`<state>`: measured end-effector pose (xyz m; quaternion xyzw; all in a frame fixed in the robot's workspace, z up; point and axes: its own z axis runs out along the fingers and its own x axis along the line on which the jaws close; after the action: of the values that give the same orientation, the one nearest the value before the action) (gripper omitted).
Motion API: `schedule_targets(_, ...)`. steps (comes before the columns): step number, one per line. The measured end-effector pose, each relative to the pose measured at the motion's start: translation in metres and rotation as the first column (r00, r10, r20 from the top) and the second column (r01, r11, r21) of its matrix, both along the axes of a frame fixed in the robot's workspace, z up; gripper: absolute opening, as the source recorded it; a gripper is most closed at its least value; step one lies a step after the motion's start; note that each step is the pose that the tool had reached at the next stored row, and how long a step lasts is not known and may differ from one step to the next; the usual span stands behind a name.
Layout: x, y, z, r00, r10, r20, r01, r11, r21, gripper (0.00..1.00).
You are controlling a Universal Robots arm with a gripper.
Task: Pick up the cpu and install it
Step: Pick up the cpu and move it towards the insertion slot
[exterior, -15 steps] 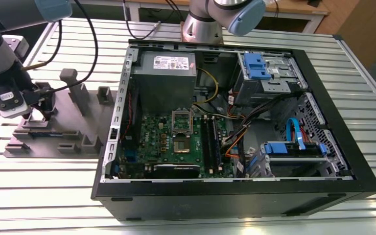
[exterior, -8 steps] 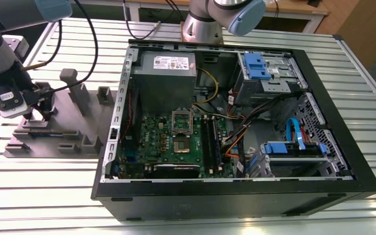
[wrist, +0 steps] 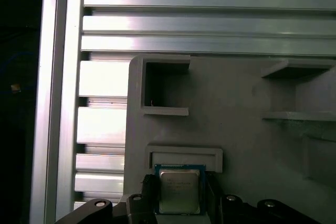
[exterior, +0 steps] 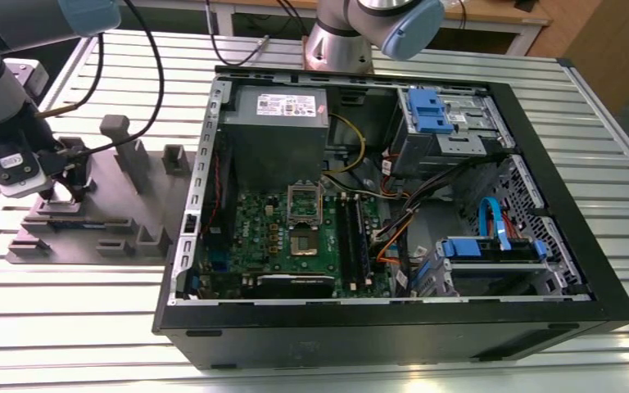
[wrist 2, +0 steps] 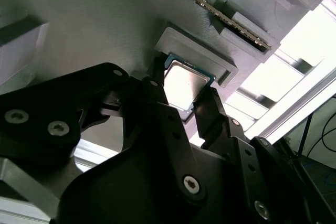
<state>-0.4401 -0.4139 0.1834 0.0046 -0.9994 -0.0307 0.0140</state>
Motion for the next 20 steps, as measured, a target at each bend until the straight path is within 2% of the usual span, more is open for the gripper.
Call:
schedule_targets(15,-0.0001,0.0,0.0131,1.0,0.0,-0.0003,0.0,1.0,-0.0002,0.47)
schedule_targets(20,-0.0001,0.0,0.0144,1.0,0.0,-0.0001,0.0,1.0,-0.0001,0.47)
